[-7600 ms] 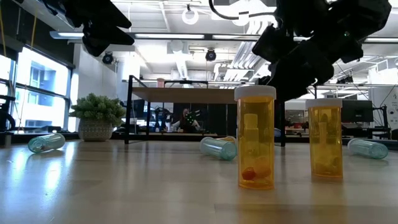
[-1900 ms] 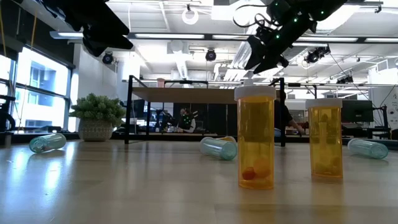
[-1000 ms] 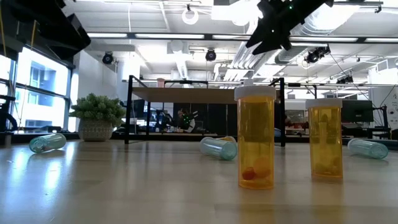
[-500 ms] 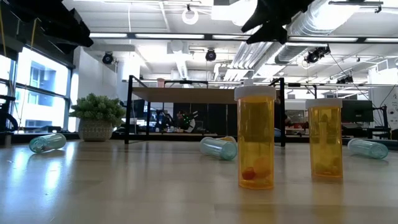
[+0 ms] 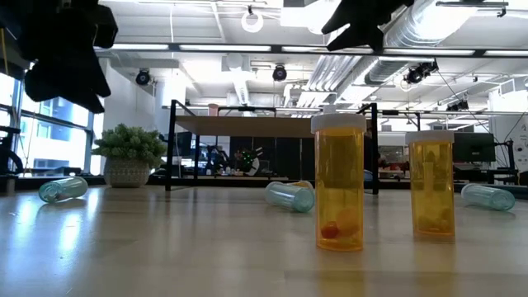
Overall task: Pick and place medicine bottles onto shelf by color
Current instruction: Put the left blue pill bottle on the shelf
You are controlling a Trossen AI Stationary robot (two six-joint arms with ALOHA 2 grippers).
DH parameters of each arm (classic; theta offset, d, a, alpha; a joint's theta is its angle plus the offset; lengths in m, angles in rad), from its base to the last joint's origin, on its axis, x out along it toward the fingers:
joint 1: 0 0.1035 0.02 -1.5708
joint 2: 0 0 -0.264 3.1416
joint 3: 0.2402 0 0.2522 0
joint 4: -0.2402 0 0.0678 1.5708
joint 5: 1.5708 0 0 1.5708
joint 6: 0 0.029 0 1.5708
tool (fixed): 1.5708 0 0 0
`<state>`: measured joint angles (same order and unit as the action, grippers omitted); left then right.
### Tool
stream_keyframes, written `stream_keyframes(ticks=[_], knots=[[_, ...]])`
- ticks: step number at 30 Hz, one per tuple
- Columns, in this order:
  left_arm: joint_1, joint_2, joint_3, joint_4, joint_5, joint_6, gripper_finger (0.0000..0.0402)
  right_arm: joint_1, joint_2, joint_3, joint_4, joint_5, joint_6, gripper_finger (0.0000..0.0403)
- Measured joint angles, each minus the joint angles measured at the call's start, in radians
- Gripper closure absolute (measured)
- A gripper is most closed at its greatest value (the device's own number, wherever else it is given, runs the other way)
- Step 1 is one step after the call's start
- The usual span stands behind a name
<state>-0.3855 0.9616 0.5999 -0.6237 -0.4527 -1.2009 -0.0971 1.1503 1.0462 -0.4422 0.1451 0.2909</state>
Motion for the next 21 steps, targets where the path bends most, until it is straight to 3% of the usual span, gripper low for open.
stream_keyframes(ticks=[21], knots=[[-0.001,0.148,0.0,-0.061,0.092,-0.25,0.0229,0.0,0.0,0.0,-0.095,0.003,-0.002,0.0187]])
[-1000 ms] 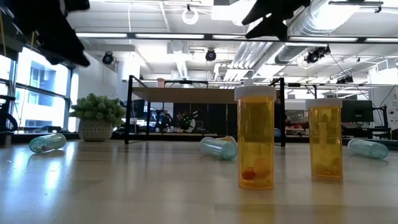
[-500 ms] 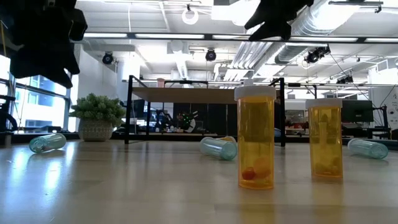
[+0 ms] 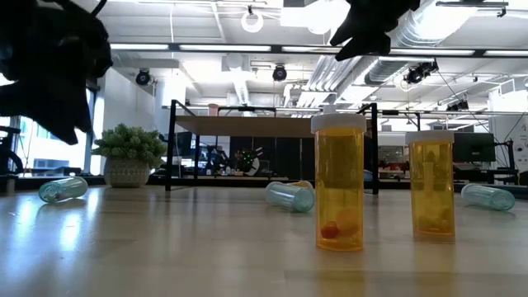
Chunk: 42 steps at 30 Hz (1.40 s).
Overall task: Pick and place medicine bottles onto shelf by color
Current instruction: Put the left blue pill bottle on the shelf
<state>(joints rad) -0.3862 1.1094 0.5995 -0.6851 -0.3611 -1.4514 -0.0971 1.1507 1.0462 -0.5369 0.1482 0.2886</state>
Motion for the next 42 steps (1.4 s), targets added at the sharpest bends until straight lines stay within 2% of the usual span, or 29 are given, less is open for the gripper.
stream_keyframes(ticks=[10,24,42], knots=[[0.0,0.079,0.0,-0.035,0.002,-0.125,0.0229,0.0,0.0,0.0,-0.006,0.0,-0.001,0.0187],[-0.001,0.201,0.0,-0.02,0.011,-0.198,0.0229,0.0,0.0,0.0,-0.006,0.0,-0.001,0.0187],[0.0,0.311,0.001,-0.03,0.132,-0.195,0.0229,0.0,0.0,0.0,-0.006,0.0,0.003,0.0187]])
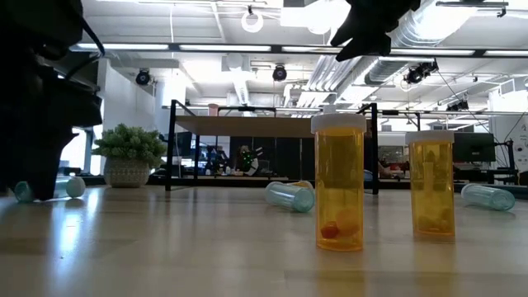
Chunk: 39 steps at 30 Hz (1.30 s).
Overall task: Pick and place medicine bottles onto shelf by color
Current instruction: Put the left blue pill bottle on the shelf
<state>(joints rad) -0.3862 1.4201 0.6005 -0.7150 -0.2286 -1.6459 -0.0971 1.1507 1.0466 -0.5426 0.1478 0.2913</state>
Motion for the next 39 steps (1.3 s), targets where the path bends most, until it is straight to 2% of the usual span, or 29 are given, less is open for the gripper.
stream_keyframes(ticks=[5,15,20,26,34,39], knots=[[0.0,0.008,0.002,0.0,0.0,0.035,0.0239,0.0,0.0,0.0,0.0,0.0,0.019,0.0187],[0.0,0.008,0.002,0.008,-0.002,0.079,0.0309,0.0,0.0,0.0,0.0,0.0,0.025,0.0187],[-0.001,-0.01,-0.003,0.016,-0.021,0.119,0.031,0.0,0.0,0.0,0.008,0.0,0.025,0.0187],[0.0,-0.048,-0.003,0.072,-0.106,0.188,0.03,0.0,0.0,0.0,0.047,0.0,0.024,0.0187],[0.044,-0.097,-0.002,0.251,-0.238,0.421,0.0303,0.0,0.0,0.0,0.101,0.0,0.023,0.0187],[0.114,-0.129,-0.001,0.379,-0.258,0.631,0.0301,0.0,0.0,0.0,0.154,0.0,0.018,0.0187]])
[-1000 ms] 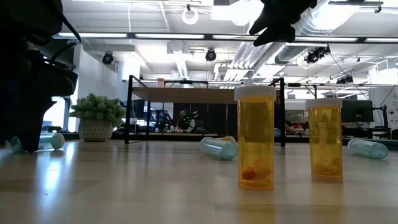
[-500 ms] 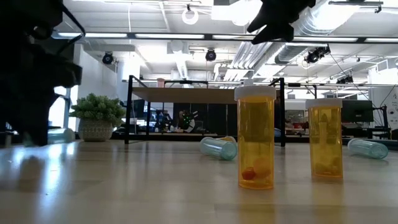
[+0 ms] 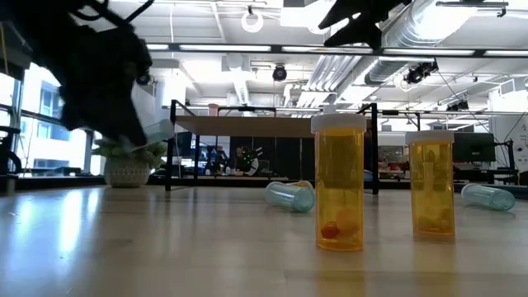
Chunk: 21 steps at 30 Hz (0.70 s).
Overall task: Pick and place medicine bottles onto shelf by color
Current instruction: Put the left blue pill bottle on the shelf
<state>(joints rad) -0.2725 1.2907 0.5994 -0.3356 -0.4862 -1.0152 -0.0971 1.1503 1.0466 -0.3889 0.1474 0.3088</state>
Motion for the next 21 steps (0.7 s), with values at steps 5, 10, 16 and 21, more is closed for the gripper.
stream_keyframes(ticks=[5,10,16,21], knots=[[0.081,-0.015,0.0,0.187,0.011,0.229,0.0301,0.003,0.01,0.0,0.072,-0.003,-0.05,0.0187],[0.156,-0.015,0.0,0.394,0.066,0.444,0.03,0.014,0.045,0.001,0.132,-0.006,-0.113,0.0187],[0.224,-0.015,0.0,0.581,0.121,0.645,0.03,0.014,0.105,0.001,0.225,-0.081,-0.139,0.0187],[0.259,-0.015,0.0,0.686,0.124,0.821,0.03,0.014,0.159,0.0,0.321,-0.163,-0.233,0.0187]])
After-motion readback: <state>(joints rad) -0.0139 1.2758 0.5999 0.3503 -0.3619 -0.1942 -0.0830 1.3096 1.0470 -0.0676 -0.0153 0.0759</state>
